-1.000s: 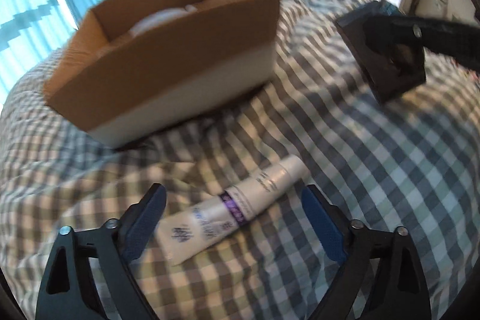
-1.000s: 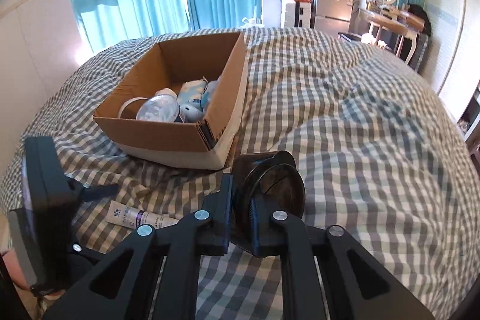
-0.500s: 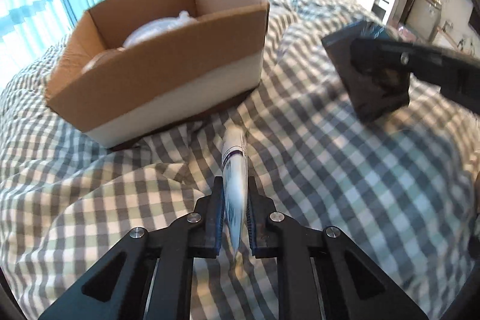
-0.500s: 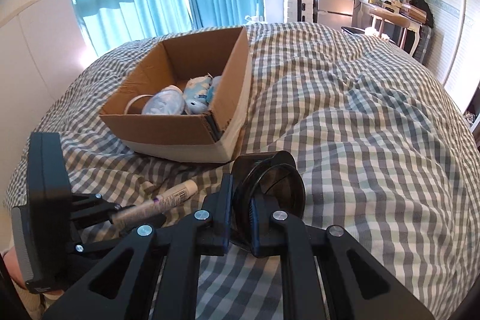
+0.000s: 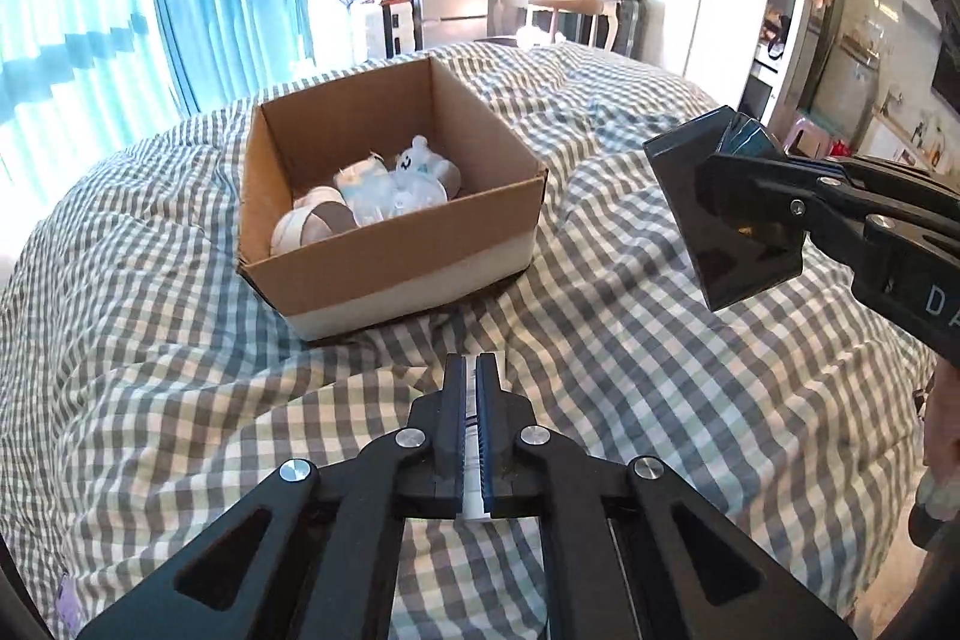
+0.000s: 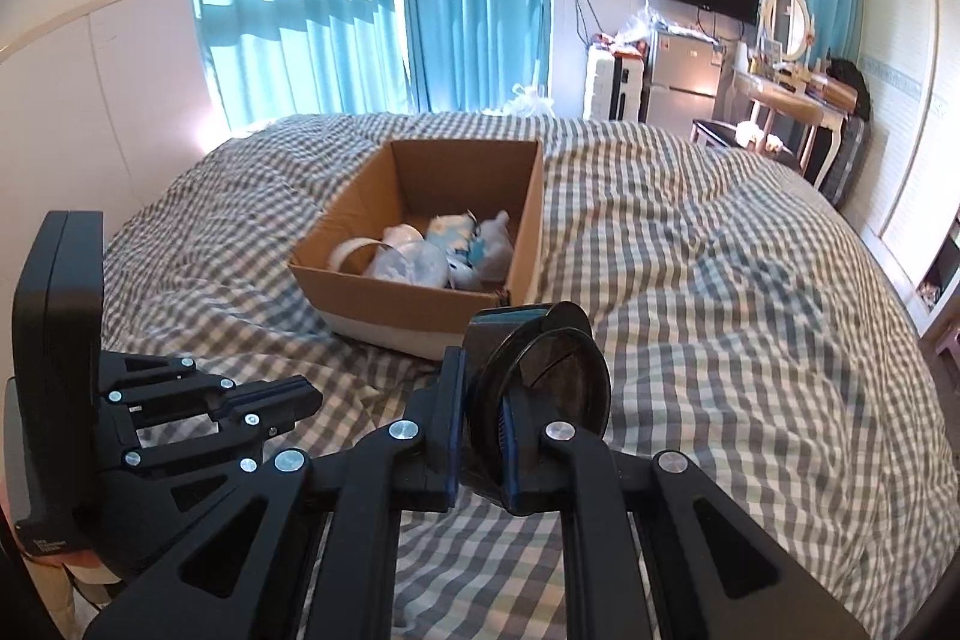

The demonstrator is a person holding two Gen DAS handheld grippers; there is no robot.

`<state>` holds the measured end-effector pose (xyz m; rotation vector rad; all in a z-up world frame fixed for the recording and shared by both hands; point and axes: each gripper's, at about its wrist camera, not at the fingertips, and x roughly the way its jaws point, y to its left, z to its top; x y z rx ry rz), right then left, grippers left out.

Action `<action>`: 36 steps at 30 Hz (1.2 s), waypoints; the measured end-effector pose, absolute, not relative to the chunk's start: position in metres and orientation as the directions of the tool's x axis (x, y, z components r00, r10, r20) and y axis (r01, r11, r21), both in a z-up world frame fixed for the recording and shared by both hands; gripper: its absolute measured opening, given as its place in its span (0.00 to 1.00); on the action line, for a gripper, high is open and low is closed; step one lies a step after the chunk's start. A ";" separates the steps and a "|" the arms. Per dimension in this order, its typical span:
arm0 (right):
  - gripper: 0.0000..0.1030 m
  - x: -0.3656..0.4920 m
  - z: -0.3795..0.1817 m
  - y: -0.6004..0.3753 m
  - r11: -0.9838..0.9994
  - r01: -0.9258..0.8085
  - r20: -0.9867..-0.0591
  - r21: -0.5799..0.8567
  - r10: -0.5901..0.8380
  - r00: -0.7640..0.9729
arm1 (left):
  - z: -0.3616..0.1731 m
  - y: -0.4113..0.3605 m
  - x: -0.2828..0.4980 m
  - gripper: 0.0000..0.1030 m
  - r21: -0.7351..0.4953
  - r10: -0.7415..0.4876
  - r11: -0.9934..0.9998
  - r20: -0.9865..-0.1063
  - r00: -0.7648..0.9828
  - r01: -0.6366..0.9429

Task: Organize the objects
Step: 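Grasp the black cup with the right tool while the left tool grasps the toothpaste tube, then lift the toothpaste tube with the left tool while the right tool carries the black cup toward the box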

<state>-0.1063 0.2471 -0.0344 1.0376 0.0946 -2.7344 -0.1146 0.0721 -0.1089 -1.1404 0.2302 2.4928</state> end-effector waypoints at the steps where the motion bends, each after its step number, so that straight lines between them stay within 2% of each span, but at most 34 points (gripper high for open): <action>1: 0.10 -0.105 -0.033 0.246 -0.974 0.224 -0.661 0.015 -0.178 -0.729 | -0.109 0.071 -0.114 0.03 -0.012 0.278 -0.912 -0.755 -0.594 -0.410; 3: 0.10 -0.104 -0.031 0.243 -0.974 0.228 -0.660 0.011 -0.178 -0.730 | -0.112 0.072 -0.112 0.04 -0.008 0.272 -0.913 -0.759 -0.592 -0.409; 6: 0.10 -0.106 -0.035 0.241 -0.973 0.230 -0.666 0.009 -0.177 -0.724 | -0.129 0.079 -0.111 0.11 0.003 0.251 -0.913 -0.784 -0.568 -0.407; 8: 0.10 -0.109 -0.040 0.242 -0.974 0.228 -0.676 0.012 -0.176 -0.716 | -0.143 0.082 -0.116 0.32 -0.003 0.235 -0.919 -0.807 -0.541 -0.395; 11: 0.10 -0.115 -0.053 0.247 -0.975 0.221 -0.694 0.021 -0.173 -0.698 | -0.167 0.088 -0.126 0.47 -0.013 0.217 -0.924 -0.840 -0.497 -0.381; 18: 0.10 -0.132 -0.089 0.260 -0.978 0.202 -0.740 0.058 -0.178 -0.649 | -0.201 0.099 -0.141 0.47 -0.074 0.248 -0.915 -0.879 -0.407 -0.398; 19: 0.10 -0.134 -0.094 0.263 -0.978 0.199 -0.745 0.067 -0.182 -0.642 | -0.206 0.101 -0.144 0.44 -0.077 0.245 -0.914 -0.887 -0.391 -0.398; 21: 0.10 -0.137 -0.099 0.265 -0.977 0.197 -0.751 0.078 -0.188 -0.633 | -0.218 0.104 -0.147 0.22 -0.100 0.257 -0.905 -0.903 -0.345 -0.414; 22: 0.10 -0.138 -0.102 0.267 -0.977 0.196 -0.753 0.085 -0.192 -0.629 | -0.220 0.106 -0.147 0.19 -0.109 0.268 -0.897 -0.905 -0.331 -0.429; 28: 0.10 -0.135 -0.100 0.267 -0.976 0.196 -0.749 0.090 -0.196 -0.633 | -0.205 0.110 -0.132 0.19 -0.058 0.246 -0.894 -0.893 -0.378 -0.444; 36: 0.10 -0.114 -0.065 0.256 -0.973 0.222 -0.702 0.065 -0.203 -0.683 | -0.147 0.093 -0.106 0.19 -0.022 0.248 -0.909 -0.830 -0.499 -0.416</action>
